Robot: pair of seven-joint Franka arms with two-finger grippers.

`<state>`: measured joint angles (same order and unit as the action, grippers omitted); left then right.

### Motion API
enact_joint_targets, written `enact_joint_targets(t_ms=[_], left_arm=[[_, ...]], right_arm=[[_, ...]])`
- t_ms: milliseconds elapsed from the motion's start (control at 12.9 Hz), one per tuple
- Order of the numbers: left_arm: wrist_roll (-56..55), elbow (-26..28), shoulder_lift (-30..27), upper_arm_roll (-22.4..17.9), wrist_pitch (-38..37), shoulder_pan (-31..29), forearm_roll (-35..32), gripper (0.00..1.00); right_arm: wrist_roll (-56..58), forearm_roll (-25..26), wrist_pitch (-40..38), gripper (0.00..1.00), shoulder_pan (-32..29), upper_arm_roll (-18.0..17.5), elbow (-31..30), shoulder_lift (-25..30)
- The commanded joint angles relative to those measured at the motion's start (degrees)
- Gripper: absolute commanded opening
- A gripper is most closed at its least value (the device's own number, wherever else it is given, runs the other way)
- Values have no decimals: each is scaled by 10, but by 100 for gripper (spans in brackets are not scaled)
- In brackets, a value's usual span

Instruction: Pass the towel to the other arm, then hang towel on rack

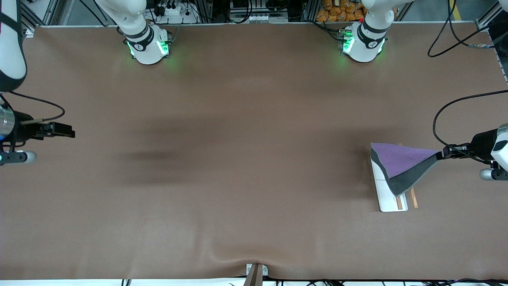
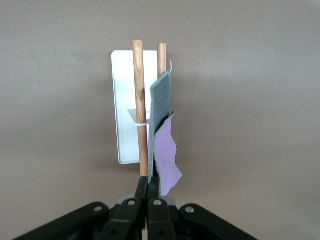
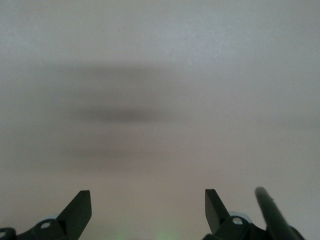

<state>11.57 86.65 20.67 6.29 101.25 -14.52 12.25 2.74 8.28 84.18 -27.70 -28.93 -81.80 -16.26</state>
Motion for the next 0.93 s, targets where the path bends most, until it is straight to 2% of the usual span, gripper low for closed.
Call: enact_joint_targets(t_ms=[0,620,776,853], left_arm=[[27,-18,16,3,13,-12,-7,0],[104,-26,39,4,32,-49,-7,0],[129,-26,42,3,32,-57,-7,0],[136,-26,44,4,33,-63,-7,0]], right_arm=[[-8,5,-3,100,-4,-7,-16,30],[-11,2,-1,100,-10,-4,-12,56],[-10,-22,3,100,-15,-2,-12,63],[-10,-39,1,100,-10,11,-16,80]])
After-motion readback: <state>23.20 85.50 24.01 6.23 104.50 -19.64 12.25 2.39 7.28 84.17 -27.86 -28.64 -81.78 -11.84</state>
